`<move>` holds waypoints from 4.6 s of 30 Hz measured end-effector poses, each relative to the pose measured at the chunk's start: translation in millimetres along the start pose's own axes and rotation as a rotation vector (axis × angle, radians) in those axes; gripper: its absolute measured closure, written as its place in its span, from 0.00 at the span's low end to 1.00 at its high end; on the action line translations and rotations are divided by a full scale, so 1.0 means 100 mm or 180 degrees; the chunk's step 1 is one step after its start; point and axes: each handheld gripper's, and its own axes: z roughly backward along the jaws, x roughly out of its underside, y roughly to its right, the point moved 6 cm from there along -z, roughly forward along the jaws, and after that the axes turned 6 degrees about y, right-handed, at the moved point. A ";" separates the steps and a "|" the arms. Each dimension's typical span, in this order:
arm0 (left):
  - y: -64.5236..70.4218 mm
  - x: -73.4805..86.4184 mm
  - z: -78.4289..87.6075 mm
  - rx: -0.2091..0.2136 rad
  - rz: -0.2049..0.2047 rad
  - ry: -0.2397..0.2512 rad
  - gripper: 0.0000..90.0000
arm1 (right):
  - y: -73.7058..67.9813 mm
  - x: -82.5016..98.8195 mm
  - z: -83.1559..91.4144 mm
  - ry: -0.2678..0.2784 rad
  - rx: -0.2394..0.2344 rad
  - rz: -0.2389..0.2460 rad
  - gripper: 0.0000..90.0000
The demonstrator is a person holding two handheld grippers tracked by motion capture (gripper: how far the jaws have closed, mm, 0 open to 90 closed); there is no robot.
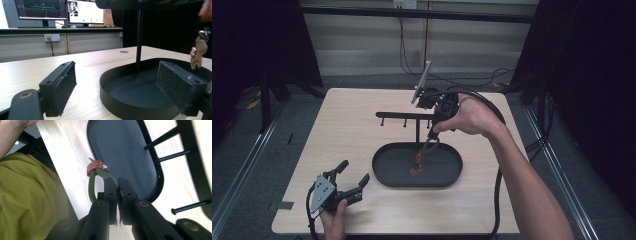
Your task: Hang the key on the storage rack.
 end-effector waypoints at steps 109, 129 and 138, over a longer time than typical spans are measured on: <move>0.00 0.00 0.00 0.0044 -0.0015 0.0001 0.17 | 0.45 0.03 -0.28 0.0920 0.0024 -0.0520 0.55; 0.00 0.00 0.00 0.0042 -0.0014 0.0001 0.17 | 0.26 0.45 -0.33 0.1929 0.0205 -0.0547 0.49; 0.00 0.00 0.00 0.0042 -0.0012 0.0002 0.17 | 0.16 0.61 -0.46 0.2324 0.0435 -0.0642 0.47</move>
